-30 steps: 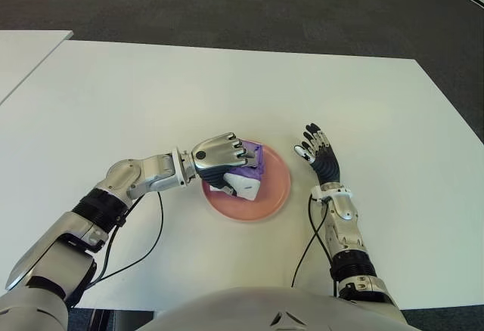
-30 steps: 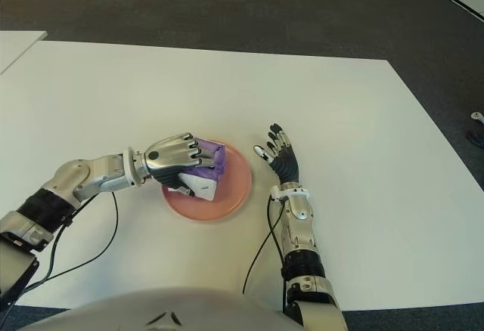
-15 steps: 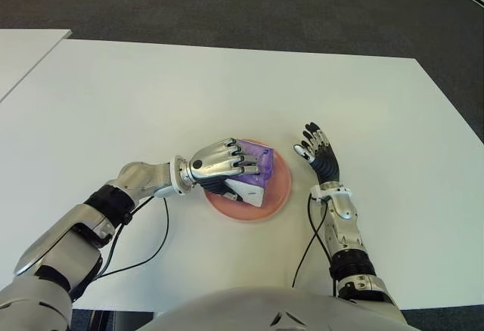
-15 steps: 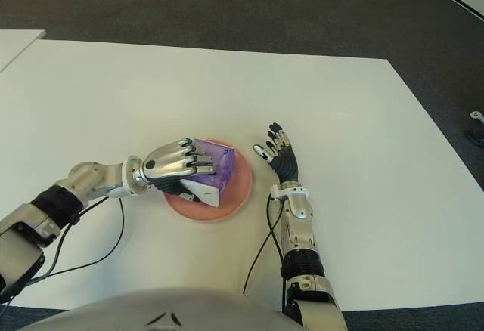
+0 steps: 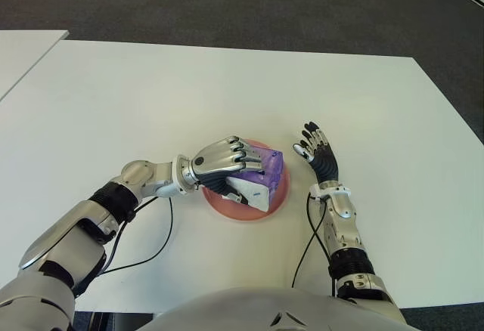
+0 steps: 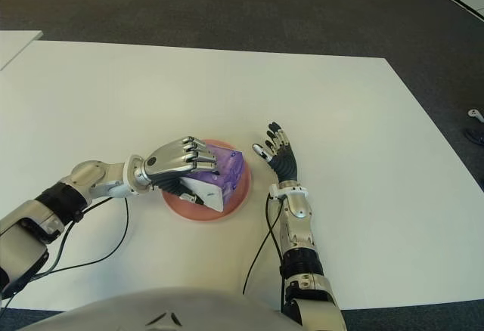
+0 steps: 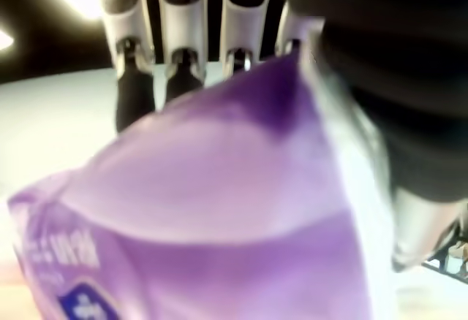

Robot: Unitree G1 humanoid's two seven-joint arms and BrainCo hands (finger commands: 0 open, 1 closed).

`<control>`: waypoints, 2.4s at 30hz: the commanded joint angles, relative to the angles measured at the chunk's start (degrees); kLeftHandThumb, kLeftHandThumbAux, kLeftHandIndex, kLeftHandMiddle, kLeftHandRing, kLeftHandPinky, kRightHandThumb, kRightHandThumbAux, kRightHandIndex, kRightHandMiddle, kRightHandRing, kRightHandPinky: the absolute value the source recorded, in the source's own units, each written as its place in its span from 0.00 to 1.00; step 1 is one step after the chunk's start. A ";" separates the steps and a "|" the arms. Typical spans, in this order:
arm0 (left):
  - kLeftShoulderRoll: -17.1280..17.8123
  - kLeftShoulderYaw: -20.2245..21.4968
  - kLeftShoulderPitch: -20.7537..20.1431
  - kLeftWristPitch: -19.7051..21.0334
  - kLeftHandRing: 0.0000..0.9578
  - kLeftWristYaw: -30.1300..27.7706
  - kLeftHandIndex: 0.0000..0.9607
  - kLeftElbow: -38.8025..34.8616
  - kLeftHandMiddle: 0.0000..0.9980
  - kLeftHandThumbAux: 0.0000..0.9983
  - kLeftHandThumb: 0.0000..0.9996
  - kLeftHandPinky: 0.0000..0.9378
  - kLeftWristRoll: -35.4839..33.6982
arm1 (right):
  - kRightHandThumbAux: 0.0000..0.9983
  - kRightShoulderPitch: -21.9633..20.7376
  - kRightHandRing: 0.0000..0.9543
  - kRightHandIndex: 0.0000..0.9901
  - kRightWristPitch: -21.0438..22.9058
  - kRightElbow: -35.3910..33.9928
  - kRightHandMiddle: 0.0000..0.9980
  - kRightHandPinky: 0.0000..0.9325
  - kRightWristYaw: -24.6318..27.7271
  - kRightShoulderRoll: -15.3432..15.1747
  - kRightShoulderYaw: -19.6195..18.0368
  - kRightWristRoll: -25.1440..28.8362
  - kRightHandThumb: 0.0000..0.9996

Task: Put the tissue paper into the plate.

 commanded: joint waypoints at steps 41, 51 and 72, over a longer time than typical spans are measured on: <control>3.41 16.44 9.52 20.44 0.00 -47.84 0.00 -18.85 0.00 0.30 0.10 0.00 -24.85 | 0.67 5.21 0.00 0.00 4.37 4.56 0.00 0.00 -0.37 0.97 0.40 -0.17 0.01; -1.01 22.66 8.56 20.46 0.00 -51.48 0.00 -12.39 0.00 0.38 0.02 0.00 -40.60 | 0.66 5.16 0.00 0.00 4.31 4.60 0.00 0.00 -0.52 1.01 0.82 -0.59 0.02; -17.20 40.72 4.84 23.90 0.00 -44.10 0.00 12.64 0.00 0.41 0.00 0.00 -57.68 | 0.65 5.87 0.00 0.00 5.10 2.02 0.00 0.00 -1.31 1.85 1.78 -1.26 0.04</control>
